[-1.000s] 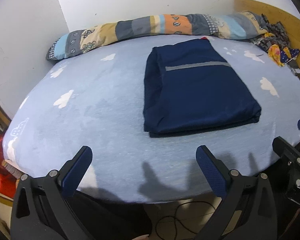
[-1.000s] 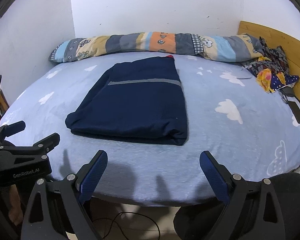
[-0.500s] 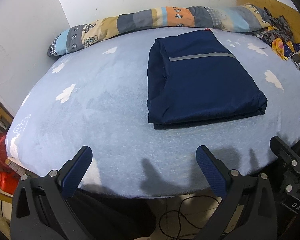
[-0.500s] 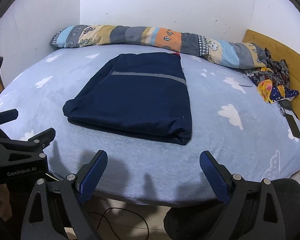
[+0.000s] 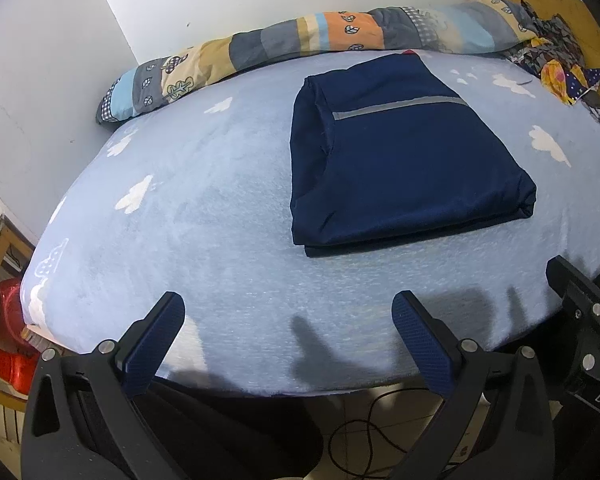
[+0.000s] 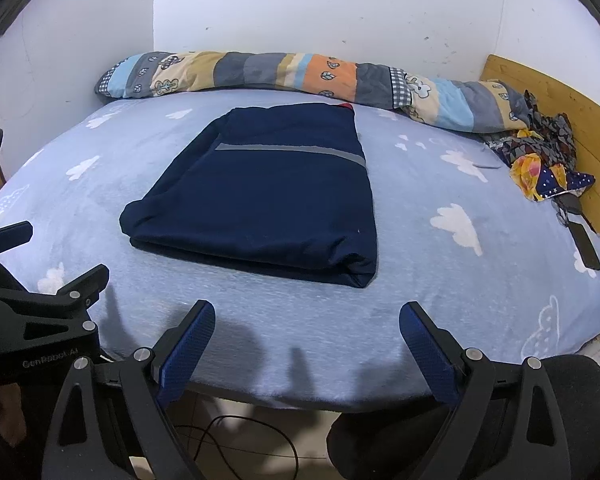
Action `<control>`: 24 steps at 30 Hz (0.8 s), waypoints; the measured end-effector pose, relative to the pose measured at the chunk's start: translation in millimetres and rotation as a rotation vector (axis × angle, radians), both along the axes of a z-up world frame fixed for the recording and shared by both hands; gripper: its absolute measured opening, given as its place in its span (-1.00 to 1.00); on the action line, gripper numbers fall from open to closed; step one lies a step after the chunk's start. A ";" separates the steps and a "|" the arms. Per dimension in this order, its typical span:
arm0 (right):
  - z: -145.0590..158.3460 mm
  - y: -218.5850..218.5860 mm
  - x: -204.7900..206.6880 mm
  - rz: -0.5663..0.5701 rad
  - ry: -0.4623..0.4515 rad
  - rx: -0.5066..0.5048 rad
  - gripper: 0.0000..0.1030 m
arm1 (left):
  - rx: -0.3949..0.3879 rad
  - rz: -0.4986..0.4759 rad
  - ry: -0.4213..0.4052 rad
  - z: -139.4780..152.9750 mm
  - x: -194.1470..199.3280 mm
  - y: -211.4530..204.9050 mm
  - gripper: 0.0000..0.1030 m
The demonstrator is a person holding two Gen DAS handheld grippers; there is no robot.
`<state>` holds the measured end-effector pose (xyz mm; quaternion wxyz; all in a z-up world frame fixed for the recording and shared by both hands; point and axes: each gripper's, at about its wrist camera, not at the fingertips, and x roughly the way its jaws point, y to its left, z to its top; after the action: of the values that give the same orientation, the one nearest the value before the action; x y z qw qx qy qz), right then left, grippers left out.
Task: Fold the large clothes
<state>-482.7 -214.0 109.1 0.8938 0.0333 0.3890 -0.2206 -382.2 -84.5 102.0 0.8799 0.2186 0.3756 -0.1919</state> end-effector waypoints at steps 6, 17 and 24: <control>-1.0 -0.5 0.9 -0.002 0.008 -0.005 0.84 | 0.006 -0.001 -0.008 0.4 -0.7 -0.7 1.00; -1.6 -1.0 -0.2 -0.003 0.011 -0.009 0.84 | 0.033 -0.002 -0.046 1.1 -5.2 -3.8 1.00; -1.6 -1.0 -0.1 -0.003 0.013 -0.008 0.84 | 0.053 0.001 -0.055 0.6 -6.1 -5.0 1.00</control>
<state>-482.8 -215.0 107.6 0.8910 0.0289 0.3940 -0.2239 -388.2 -89.5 102.6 0.8841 0.2466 0.3562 -0.1753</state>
